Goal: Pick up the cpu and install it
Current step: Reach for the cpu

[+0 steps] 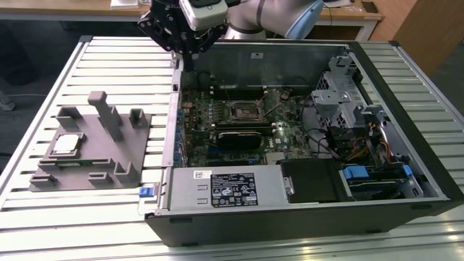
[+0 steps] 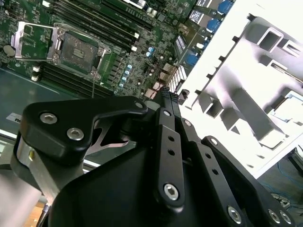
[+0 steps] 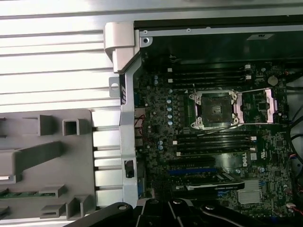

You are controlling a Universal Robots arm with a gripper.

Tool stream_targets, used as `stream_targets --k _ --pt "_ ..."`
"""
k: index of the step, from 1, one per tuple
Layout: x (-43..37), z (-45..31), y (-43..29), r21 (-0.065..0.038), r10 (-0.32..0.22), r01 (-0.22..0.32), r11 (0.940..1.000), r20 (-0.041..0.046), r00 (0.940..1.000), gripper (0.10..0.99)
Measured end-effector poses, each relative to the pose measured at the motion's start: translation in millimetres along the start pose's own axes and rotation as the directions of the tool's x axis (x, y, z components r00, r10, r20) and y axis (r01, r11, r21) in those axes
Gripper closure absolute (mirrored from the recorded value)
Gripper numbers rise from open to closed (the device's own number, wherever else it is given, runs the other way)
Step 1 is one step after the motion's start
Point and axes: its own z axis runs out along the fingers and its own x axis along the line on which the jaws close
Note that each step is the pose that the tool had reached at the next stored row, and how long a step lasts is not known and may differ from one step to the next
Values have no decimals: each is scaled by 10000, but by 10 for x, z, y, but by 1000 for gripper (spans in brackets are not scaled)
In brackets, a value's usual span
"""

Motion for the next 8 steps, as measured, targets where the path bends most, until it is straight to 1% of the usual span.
stream_targets --k 8 --pt "57 2 -4 0 1 -1 10000 -2 10000 965"
